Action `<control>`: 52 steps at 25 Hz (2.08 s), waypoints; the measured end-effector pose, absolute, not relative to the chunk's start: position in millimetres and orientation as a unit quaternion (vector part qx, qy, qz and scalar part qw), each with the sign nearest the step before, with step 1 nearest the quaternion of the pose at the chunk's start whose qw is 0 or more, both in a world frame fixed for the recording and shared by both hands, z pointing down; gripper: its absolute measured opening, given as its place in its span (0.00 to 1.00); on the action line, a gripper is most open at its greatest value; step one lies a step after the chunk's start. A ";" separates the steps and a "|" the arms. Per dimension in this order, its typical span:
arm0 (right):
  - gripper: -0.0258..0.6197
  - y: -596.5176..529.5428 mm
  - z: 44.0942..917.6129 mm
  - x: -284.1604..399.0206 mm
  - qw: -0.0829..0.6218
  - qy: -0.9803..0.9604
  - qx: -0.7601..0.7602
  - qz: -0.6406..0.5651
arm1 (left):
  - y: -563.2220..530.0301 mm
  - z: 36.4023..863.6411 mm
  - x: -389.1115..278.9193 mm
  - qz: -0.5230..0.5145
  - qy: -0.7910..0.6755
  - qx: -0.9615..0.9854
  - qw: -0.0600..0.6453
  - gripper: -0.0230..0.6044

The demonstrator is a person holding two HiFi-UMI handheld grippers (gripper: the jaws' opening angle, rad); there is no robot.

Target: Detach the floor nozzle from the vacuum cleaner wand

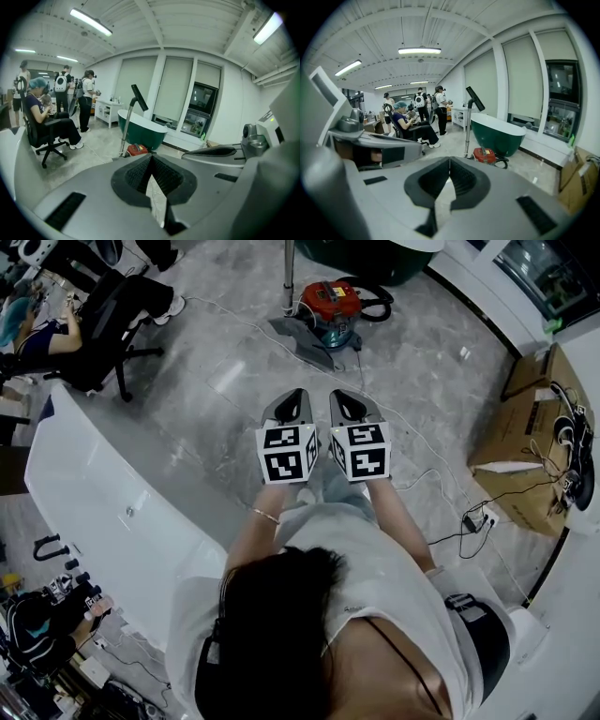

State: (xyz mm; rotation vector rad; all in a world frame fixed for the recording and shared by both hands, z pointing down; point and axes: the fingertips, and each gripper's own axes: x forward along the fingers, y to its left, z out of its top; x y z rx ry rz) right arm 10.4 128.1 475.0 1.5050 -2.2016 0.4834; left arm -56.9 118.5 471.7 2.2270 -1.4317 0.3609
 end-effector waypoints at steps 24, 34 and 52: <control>0.06 33.0 476.1 39.5 0.209 -0.814 0.509 0.187 | 28.7 463.8 -26.1 0.132 -0.545 0.796 0.229 0.04; 0.06 -4.3 473.9 64.2 0.198 -0.819 0.500 0.199 | -6.1 459.9 -6.2 0.130 -0.555 0.789 0.229 0.04; 0.06 -41.2 476.6 85.2 0.198 -0.841 0.464 0.195 | -33.7 466.1 14.6 0.129 -0.589 0.763 0.233 0.04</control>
